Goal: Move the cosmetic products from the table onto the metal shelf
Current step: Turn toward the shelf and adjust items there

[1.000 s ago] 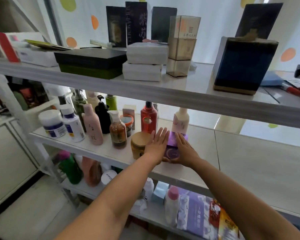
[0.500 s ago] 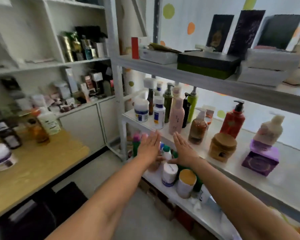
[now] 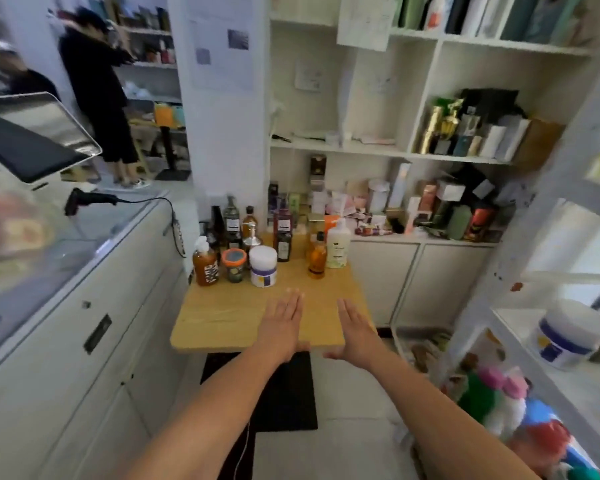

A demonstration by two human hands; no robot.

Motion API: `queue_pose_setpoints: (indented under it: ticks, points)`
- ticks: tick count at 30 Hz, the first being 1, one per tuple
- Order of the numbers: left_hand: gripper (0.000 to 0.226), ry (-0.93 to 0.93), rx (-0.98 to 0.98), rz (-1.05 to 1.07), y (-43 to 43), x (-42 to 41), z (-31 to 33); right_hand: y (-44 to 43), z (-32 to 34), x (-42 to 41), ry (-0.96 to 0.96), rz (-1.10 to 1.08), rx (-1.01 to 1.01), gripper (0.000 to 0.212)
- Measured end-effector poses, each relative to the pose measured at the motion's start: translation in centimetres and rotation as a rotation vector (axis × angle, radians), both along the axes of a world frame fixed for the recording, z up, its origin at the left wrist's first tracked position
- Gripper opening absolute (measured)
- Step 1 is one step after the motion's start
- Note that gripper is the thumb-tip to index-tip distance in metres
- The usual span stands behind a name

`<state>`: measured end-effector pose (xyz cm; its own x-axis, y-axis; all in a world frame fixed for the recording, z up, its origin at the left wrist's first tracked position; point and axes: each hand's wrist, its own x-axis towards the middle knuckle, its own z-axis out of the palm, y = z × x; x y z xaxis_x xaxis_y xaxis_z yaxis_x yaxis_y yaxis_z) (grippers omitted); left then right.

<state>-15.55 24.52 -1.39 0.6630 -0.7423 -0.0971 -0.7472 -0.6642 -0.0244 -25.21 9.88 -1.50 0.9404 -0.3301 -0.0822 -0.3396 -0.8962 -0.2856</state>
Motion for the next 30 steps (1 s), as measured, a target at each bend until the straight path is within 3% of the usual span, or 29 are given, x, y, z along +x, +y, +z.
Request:
queue_pose_setpoints:
  ticks: [10,16,23,30]
  points:
    - [0.102,-0.074,0.0,0.424,4.8,14.8,-0.3,1.9,0.5,21.0,-0.022,0.406,0.051,0.123]
    - [0.1,-0.025,0.061,0.542,7.9,19.7,-1.9,4.5,-1.6,28.9,0.003,0.521,0.057,0.122]
    - [0.104,-0.02,0.041,0.518,9.9,31.1,-3.5,6.9,-3.7,39.2,0.014,0.497,0.079,0.121]
    - [0.099,0.004,0.111,0.374,10.0,41.1,-5.0,9.1,-4.8,47.6,0.041,0.338,0.055,0.123]
